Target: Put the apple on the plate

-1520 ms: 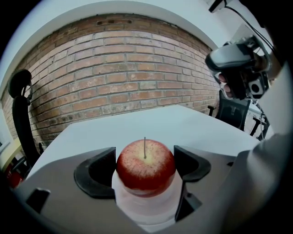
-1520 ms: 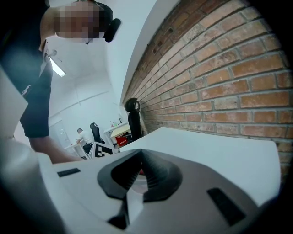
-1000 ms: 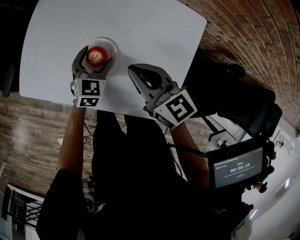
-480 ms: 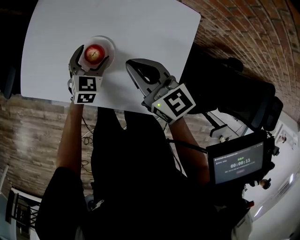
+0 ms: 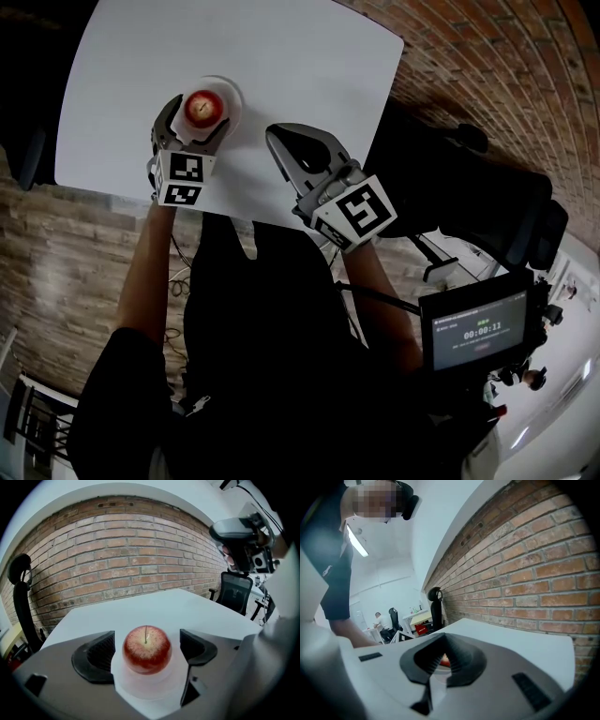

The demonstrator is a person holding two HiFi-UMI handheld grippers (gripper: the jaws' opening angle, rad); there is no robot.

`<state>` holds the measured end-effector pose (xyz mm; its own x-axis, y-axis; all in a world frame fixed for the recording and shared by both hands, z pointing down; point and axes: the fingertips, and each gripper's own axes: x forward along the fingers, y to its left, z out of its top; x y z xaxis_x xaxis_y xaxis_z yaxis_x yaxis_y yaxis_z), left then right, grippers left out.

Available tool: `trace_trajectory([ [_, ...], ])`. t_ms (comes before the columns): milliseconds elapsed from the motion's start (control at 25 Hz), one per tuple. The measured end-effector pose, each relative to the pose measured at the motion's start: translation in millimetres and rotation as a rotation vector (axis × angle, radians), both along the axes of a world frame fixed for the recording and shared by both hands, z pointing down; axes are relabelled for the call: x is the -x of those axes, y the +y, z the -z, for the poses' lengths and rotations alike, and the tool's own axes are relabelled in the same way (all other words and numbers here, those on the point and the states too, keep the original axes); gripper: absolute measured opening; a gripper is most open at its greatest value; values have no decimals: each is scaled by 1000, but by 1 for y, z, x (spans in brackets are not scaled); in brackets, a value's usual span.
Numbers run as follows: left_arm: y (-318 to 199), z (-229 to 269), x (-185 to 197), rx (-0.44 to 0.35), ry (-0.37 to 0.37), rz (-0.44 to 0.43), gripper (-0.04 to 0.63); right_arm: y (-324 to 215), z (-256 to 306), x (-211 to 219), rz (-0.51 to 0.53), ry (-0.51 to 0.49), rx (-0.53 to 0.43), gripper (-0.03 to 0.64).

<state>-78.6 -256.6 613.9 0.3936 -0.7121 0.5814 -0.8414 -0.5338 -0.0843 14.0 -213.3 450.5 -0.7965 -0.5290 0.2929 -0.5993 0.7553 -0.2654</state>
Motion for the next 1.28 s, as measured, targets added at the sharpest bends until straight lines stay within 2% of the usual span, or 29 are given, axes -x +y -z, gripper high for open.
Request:
trace_trajectory([
  [120,2,9,-1,-1,15,-8,423,4,5,-2,-10,7,-11,3],
  [320,9,36,-1,-4,81,26,422,13,17,-2,-16,-1,-36,3],
  [560,30,61,-1,-17,102,21,417,30,35,0,-38,-30,-65,3],
  [840,42,82,-11,-45,123,3,343,33,47,-4,-48,-35,-104,3],
  [1040,62,115,-20,-96,117,-53,296,42,64,-4,-48,-52,-132,3],
  [1280,77,147,-21,-145,113,-71,239,51,80,-3,-40,-67,-156,3],
])
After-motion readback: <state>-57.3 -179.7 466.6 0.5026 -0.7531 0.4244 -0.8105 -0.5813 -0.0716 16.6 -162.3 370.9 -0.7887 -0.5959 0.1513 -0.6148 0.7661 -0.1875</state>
